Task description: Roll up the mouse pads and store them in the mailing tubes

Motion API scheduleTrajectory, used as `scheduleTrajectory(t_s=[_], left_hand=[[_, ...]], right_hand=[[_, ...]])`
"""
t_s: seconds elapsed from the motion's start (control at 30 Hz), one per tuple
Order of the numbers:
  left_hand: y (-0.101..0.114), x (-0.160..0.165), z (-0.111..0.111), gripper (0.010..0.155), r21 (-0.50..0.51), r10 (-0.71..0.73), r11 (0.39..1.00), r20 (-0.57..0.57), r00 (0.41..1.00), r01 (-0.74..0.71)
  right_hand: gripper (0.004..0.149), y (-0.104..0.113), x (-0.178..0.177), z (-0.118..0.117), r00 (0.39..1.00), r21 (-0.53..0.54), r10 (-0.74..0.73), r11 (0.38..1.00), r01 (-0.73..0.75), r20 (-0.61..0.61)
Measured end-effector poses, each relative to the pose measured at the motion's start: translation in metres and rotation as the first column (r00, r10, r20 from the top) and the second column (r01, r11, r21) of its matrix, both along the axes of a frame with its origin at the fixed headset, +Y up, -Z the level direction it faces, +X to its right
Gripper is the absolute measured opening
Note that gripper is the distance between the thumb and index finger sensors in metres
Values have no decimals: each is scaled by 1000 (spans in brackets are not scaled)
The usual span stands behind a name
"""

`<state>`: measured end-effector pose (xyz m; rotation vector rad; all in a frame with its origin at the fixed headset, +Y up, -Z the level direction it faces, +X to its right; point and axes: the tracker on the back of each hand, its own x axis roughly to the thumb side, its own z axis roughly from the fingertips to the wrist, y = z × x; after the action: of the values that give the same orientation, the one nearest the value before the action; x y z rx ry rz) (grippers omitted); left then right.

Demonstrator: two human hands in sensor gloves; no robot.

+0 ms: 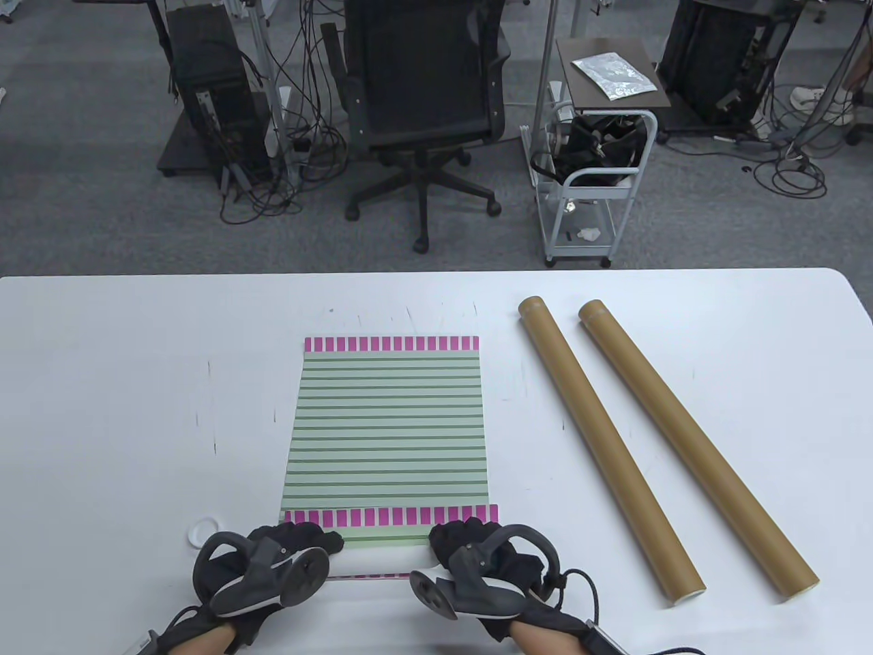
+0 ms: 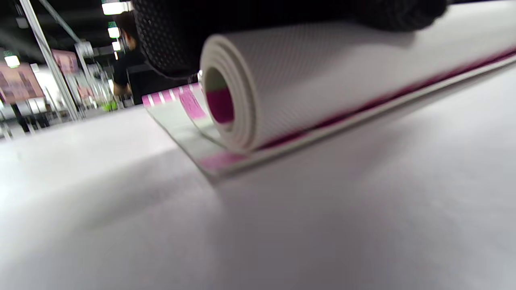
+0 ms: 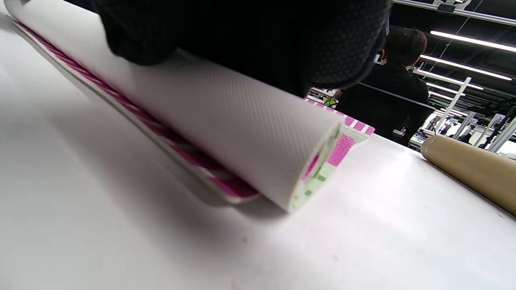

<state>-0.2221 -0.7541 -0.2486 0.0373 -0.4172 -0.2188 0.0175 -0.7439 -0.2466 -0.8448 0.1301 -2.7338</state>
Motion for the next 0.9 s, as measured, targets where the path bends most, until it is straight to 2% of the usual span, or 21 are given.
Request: scheduleTrajectory(t_s=[0.07,0.13,0.2,0.27,0.4,0.47,0.57,0.63,0.67,0.73,0.8,0.87,0.9], left_hand=[[-2,2,0,59,10,-87,996,23,996,87],[-3,2,-2,60,-5,-77,997,13,997,77],[-3,0,-5,58,-59,-41,997,-4,999,40],[-6,-1,-7,56,-107,-28,994,-5,1000,27],[-5,1,-7,56,-163,-45,985,33,998,49],[-5,-1,-9,56,-198,-5,980,5,1000,6],[-5,-3,-13,53,-230,19,973,-15,1000,-22],[-4,-4,-14,51,-228,23,973,-21,1000,-27],[-4,-4,-14,51,-232,27,972,-28,999,-33],[-5,-4,-14,51,-240,39,969,-43,998,-48],[-5,-5,-13,51,-229,44,972,-44,998,-53],[-3,-6,-8,51,-166,34,985,-32,999,-39],[-2,-5,-3,52,-90,20,996,-6,1000,-20]], right_hand=[[52,-2,0,-2,1000,-19,-6,1000,6,11],[53,-3,0,-2,1000,-24,3,1000,-3,7],[66,-5,1,-1,1000,-44,22,999,-22,-3],[61,-4,2,-3,999,14,33,999,-33,-16],[60,0,6,-4,1000,-101,-12,995,10,-17],[60,-2,7,-4,999,-114,-38,993,37,-7],[61,-3,6,-4,1000,-136,-2,991,1,-6],[62,-1,5,-2,1000,-129,28,991,-29,-10],[64,1,3,0,1000,-71,13,997,-14,-18],[58,2,-4,2,999,-48,-1,999,-1,-37],[56,0,-7,2,998,-31,49,998,-50,-34],[54,0,-6,0,999,-40,23,999,-24,-25],[54,-1,-5,0,1000,-53,5,999,-6,-17]])
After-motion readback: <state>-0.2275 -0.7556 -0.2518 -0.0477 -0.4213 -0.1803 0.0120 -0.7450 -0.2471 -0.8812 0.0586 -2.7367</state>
